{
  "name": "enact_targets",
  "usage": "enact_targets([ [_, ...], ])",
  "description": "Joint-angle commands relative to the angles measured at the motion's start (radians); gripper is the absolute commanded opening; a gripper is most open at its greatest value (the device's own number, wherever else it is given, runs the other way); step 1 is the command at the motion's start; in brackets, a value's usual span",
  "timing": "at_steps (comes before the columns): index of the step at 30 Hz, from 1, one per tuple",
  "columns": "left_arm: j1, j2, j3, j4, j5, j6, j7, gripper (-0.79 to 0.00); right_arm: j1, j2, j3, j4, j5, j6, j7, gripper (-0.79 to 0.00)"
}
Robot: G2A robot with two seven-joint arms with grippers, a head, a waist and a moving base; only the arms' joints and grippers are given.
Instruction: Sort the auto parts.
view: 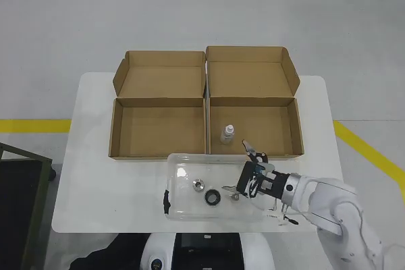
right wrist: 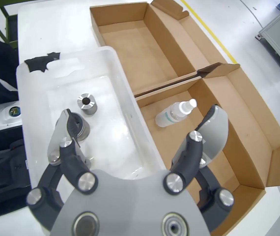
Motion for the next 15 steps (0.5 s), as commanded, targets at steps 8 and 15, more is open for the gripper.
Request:
enact_targets([
  [8,0.0,0.0,0.0,0.0,0.0,0.0,0.0,0.0,-0.061,0.022,0.017,-0.056,-0.066,-0.096,0.071,0.0],
  [15,0.0,0.0,0.0,0.0,0.0,0.0,0.0,0.0,-0.069,0.032,-0.022,-0.056,-0.133,-0.139,0.091,0.0],
])
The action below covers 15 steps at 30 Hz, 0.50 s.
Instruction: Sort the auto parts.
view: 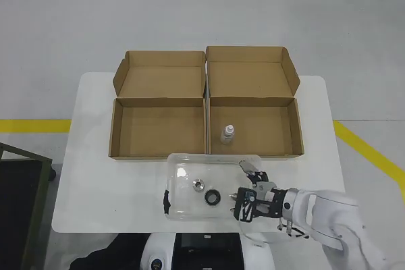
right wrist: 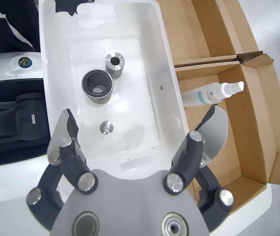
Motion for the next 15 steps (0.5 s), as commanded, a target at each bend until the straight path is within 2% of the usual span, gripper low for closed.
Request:
enact_targets([
  [1,0.0,0.0,0.0,0.0,0.0,0.0,0.0,0.0,0.005,0.001,-0.014,0.012,-0.013,0.0,0.001,0.0],
  [10,0.0,0.0,0.0,0.0,0.0,0.0,0.0,0.0,0.057,0.003,-0.087,0.092,-0.071,0.032,0.023,0.0],
  [12,0.0,0.0,0.0,0.0,0.0,0.0,0.0,0.0,0.066,0.004,-0.1,0.099,-0.082,0.029,0.03,-0.065],
  [15,0.0,0.0,0.0,0.0,0.0,0.0,0.0,0.0,0.076,0.007,-0.114,0.102,-0.099,0.017,0.044,-0.092],
])
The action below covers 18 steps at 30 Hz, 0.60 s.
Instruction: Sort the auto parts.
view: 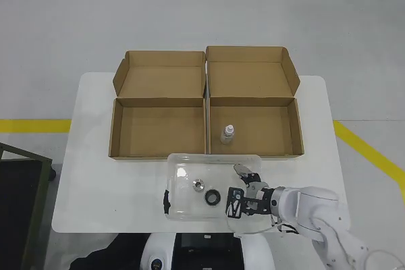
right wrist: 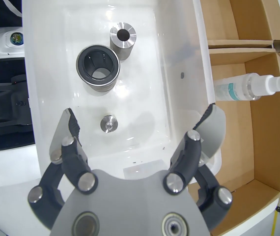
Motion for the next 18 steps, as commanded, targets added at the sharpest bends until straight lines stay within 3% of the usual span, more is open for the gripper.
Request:
enact_targets([
  [1,0.0,0.0,0.0,0.0,0.0,0.0,0.0,0.0,0.004,0.002,-0.007,0.0,-0.01,-0.007,0.008,-0.102],
  [18,0.0,0.0,0.0,0.0,0.0,0.0,0.0,0.0,0.047,0.014,-0.073,0.032,-0.061,-0.055,0.065,-0.28],
])
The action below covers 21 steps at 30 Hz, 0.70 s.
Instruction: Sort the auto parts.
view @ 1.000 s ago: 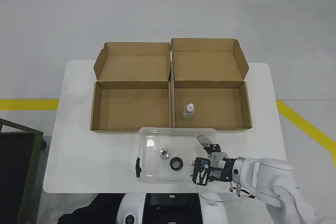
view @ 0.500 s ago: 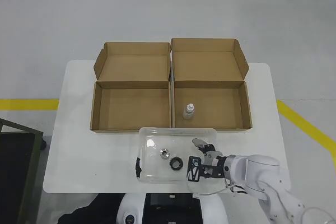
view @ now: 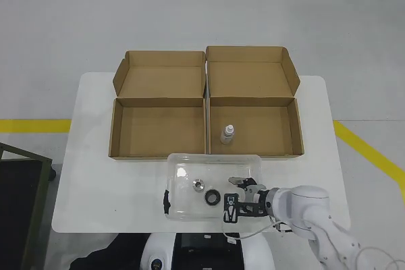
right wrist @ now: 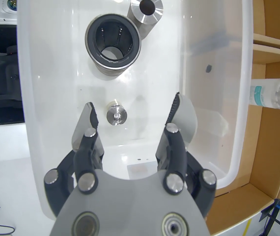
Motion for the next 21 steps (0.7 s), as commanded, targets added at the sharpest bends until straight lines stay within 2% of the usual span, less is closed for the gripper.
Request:
enact_targets([
  [1,0.0,0.0,0.0,0.0,0.0,0.0,0.0,0.0,0.007,0.001,-0.008,0.005,-0.006,-0.004,0.003,-0.292],
  [5,0.0,0.0,0.0,0.0,0.0,0.0,0.0,0.0,0.021,0.003,-0.024,0.018,-0.024,-0.015,0.011,-0.332],
  [10,0.0,0.0,0.0,0.0,0.0,0.0,0.0,0.0,0.036,0.006,-0.048,0.028,-0.045,-0.023,0.018,-0.339],
  [14,0.0,0.0,0.0,0.0,0.0,0.0,0.0,0.0,0.048,0.011,-0.067,0.036,-0.059,-0.023,0.024,-0.394],
  [19,0.0,0.0,0.0,0.0,0.0,0.0,0.0,0.0,0.06,0.019,-0.089,0.046,-0.067,-0.023,0.031,-0.425],
  [21,0.0,0.0,0.0,0.0,0.0,0.0,0.0,0.0,0.065,0.022,-0.097,0.05,-0.068,-0.023,0.034,-0.471],
])
